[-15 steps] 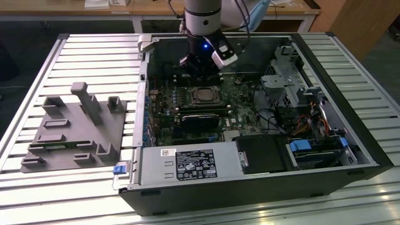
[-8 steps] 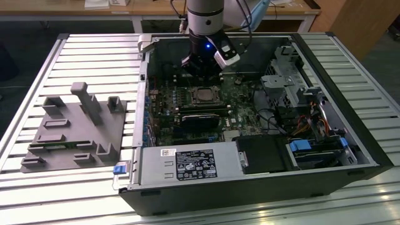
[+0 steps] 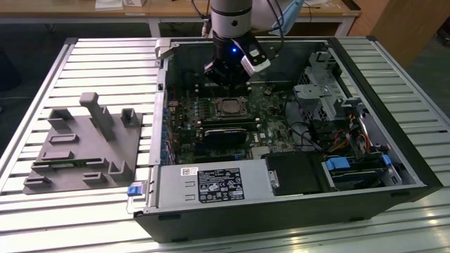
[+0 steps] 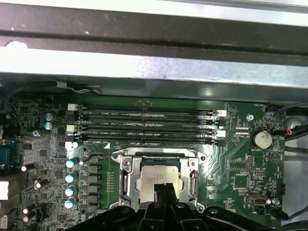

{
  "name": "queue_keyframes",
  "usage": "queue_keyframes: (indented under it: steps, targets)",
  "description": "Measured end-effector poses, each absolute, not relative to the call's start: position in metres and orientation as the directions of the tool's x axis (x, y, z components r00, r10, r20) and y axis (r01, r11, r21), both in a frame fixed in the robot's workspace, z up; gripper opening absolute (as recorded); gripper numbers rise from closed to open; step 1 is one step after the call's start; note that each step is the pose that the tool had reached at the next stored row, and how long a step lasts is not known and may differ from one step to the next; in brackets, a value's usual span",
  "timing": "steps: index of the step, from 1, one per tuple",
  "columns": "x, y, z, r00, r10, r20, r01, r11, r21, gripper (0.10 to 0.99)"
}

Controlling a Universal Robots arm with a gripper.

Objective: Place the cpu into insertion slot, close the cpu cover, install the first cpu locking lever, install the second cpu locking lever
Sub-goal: 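Install the first cpu locking lever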

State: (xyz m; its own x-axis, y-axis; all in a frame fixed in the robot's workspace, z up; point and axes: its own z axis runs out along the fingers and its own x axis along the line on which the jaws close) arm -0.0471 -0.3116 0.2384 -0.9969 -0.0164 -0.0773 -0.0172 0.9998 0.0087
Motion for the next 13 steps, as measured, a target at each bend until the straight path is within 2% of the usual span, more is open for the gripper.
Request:
queue_keyframes:
  steps: [13]
  targets:
    - [-0.071,-0.312,0.238,-0.997,-0.016,-0.077,-0.017,1.000,0.009,0.106]
